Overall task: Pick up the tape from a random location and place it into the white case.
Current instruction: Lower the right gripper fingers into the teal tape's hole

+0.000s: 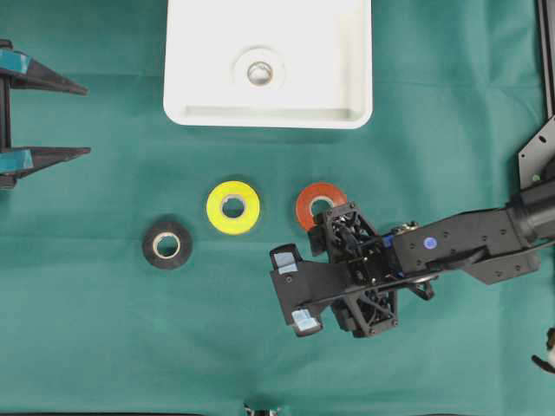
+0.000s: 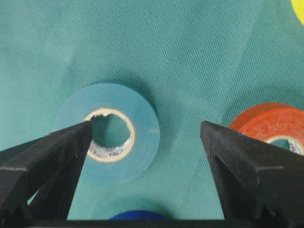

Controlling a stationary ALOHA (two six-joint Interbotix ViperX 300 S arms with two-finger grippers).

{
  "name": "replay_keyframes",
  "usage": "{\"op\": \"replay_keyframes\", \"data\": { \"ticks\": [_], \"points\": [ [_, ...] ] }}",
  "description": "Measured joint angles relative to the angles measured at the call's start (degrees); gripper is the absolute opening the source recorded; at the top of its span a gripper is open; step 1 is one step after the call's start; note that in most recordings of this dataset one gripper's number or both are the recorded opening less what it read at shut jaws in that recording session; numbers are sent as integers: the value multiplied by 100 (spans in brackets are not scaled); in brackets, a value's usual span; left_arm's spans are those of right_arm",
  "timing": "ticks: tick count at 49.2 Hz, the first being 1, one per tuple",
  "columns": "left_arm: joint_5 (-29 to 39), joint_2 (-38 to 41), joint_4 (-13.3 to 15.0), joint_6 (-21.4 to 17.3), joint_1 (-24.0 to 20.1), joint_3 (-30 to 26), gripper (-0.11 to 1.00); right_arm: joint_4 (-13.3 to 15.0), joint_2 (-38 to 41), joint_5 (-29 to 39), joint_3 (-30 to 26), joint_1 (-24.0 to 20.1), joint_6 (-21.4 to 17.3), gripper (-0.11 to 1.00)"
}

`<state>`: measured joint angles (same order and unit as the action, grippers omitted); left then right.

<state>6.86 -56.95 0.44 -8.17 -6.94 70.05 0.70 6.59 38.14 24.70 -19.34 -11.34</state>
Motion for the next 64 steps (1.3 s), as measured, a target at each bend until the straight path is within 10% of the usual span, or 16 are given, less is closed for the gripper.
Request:
{"op": "replay_keyframes", "data": {
  "ticks": [64],
  "points": [
    [-44, 9, 0, 0, 0, 0, 96, -9, 404, -958, 571, 9, -105, 74]
  ]
}}
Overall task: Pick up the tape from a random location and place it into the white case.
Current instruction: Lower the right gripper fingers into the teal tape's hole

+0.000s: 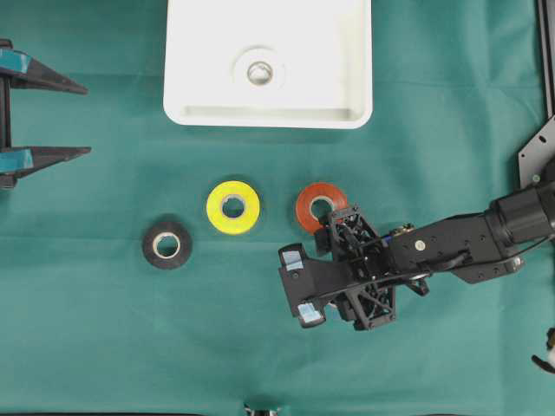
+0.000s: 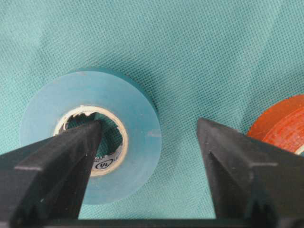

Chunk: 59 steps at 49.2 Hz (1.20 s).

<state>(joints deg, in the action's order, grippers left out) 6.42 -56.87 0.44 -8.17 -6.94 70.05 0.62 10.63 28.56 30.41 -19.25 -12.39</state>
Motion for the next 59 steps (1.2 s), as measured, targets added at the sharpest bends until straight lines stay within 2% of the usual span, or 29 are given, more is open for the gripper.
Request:
{"op": "replay_keyframes", "data": {
  "ticks": [11, 59],
  "points": [
    [0, 0, 0, 0, 9, 9, 96, 0, 0, 9, 0, -9, -18, 27],
    [0, 0, 0, 0, 0, 0, 96, 0, 0, 18, 0, 0, -35, 27]
  ]
}}
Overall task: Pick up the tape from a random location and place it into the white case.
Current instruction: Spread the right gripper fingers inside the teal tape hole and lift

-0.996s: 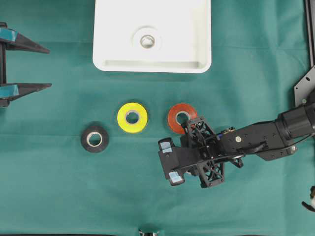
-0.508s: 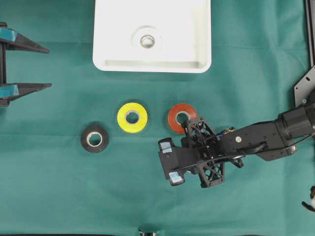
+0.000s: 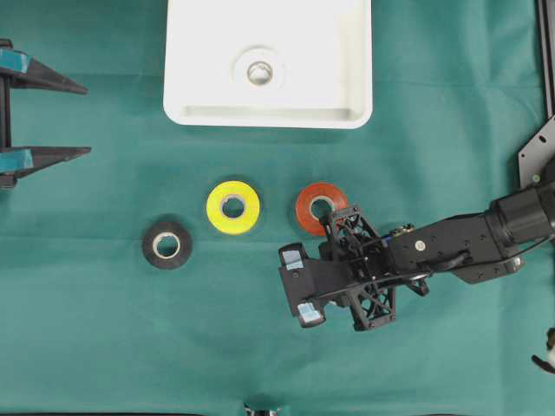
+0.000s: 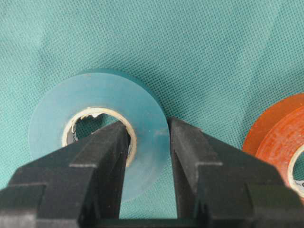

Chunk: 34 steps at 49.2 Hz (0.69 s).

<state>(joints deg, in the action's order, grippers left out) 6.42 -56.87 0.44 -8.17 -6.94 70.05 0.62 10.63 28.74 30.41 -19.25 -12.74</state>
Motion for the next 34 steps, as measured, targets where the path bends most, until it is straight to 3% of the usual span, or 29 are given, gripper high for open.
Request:
{"op": "replay_keyframes", "data": {
  "ticks": [20, 34],
  "points": [
    [0, 0, 0, 0, 0, 0, 96, 9, -9, 97, -44, 0, 0, 27],
    [9, 0, -9, 0, 9, 0, 96, 9, -554, 1099, -483, 9, -44, 27]
  ]
}}
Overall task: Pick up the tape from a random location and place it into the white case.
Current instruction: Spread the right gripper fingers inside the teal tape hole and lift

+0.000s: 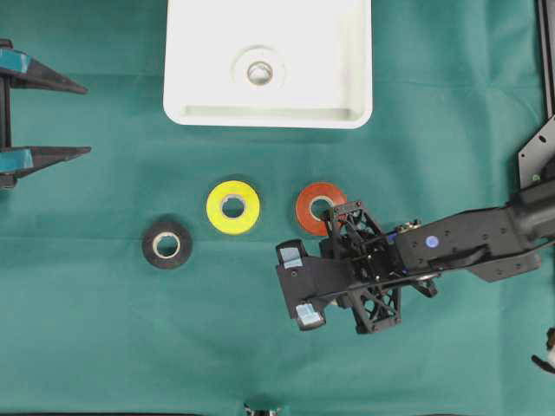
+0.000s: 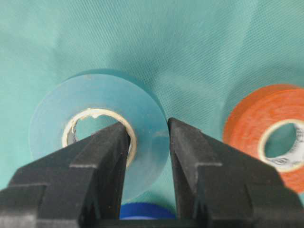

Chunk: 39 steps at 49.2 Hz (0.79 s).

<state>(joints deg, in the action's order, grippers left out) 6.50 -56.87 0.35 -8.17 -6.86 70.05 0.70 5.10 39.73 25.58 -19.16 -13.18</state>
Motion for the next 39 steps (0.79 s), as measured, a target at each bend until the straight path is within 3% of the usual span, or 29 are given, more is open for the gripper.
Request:
{"op": "replay_keyframes", "data": {
  "ticks": [20, 39],
  "points": [
    [9, 0, 9, 0, -9, 0, 96, 237, -747, 1784, -1063, 0, -290, 27],
    [9, 0, 9, 0, -9, 0, 96, 633, -1116, 2936, -1811, -9, -606, 27]
  ]
}}
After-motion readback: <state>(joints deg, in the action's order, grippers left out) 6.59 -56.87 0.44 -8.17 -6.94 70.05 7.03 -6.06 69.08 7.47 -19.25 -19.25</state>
